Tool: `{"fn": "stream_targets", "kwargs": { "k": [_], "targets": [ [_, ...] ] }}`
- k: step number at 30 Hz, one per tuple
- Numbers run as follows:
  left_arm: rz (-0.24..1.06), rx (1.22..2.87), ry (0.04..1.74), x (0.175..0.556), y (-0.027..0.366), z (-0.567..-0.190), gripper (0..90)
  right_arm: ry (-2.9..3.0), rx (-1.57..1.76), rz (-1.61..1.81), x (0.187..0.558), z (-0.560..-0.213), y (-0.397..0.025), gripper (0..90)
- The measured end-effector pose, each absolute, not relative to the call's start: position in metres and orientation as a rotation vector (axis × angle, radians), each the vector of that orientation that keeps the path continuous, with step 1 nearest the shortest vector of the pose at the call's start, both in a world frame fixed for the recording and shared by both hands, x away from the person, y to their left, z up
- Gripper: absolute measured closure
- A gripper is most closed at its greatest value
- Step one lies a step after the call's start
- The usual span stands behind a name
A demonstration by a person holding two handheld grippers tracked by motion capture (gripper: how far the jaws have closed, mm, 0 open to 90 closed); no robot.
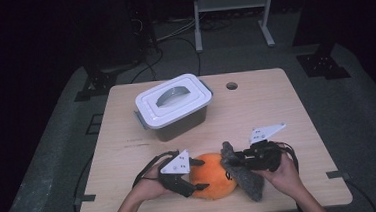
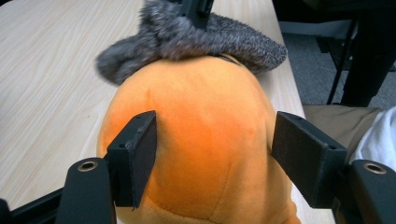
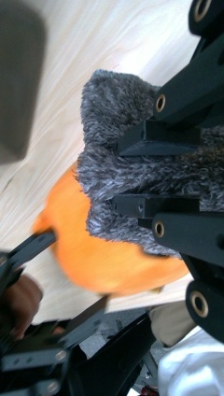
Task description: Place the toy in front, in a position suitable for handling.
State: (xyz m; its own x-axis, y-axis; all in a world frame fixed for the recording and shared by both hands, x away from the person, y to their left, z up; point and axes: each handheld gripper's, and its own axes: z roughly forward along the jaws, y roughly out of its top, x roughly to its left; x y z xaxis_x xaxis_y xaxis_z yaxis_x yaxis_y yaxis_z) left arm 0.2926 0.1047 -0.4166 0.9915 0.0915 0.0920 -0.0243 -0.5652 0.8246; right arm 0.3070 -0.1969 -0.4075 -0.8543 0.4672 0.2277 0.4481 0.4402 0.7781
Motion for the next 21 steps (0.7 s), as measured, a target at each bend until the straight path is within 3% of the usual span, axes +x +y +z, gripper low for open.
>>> {"fn": "stream_targets", "kwargs": {
  "k": [6, 13, 21],
  "targets": [
    [0.154, 2.161, 0.109, 0.3, 0.108, -0.42, 32.1, 2.63, 0.87, 1.424, 0.302, -0.407, -0.205, 72.5],
    [0.154, 2.147, 0.201, 0.309, 0.109, -0.421, 32.6, 2.672, 0.677, 1.399, 0.283, -0.398, -0.175, 72.4],
    [0.123, 2.109, 0.184, 0.308, 0.115, -0.411, 23.9, 2.631, 0.774, 1.397, 0.296, -0.407, -0.191, 72.5]
  ]
}}
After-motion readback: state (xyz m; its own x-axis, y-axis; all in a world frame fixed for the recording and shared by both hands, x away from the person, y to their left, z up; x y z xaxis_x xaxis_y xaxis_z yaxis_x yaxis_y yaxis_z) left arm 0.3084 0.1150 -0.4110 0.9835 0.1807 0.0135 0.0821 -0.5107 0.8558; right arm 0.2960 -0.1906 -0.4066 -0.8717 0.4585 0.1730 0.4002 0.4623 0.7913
